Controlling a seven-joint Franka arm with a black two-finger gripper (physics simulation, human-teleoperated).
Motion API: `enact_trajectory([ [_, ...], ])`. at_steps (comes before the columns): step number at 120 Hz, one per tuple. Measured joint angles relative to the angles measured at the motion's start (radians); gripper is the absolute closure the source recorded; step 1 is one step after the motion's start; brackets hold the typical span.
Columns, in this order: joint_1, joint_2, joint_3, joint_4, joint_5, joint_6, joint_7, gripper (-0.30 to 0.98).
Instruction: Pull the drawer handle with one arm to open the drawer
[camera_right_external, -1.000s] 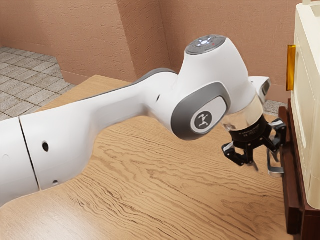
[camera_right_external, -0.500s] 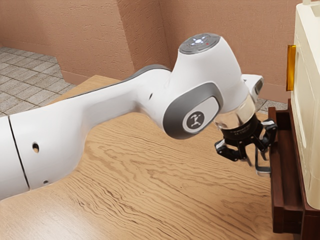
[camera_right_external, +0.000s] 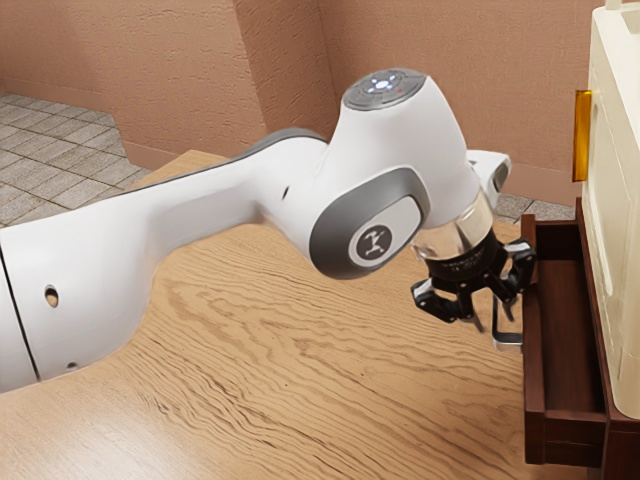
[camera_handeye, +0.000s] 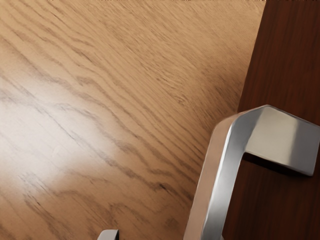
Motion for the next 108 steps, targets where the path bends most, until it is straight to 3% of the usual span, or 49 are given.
enact_trajectory([
  [108,0.033,-0.104,0.03,-0.128,0.034,0.002,0.005,0.5],
])
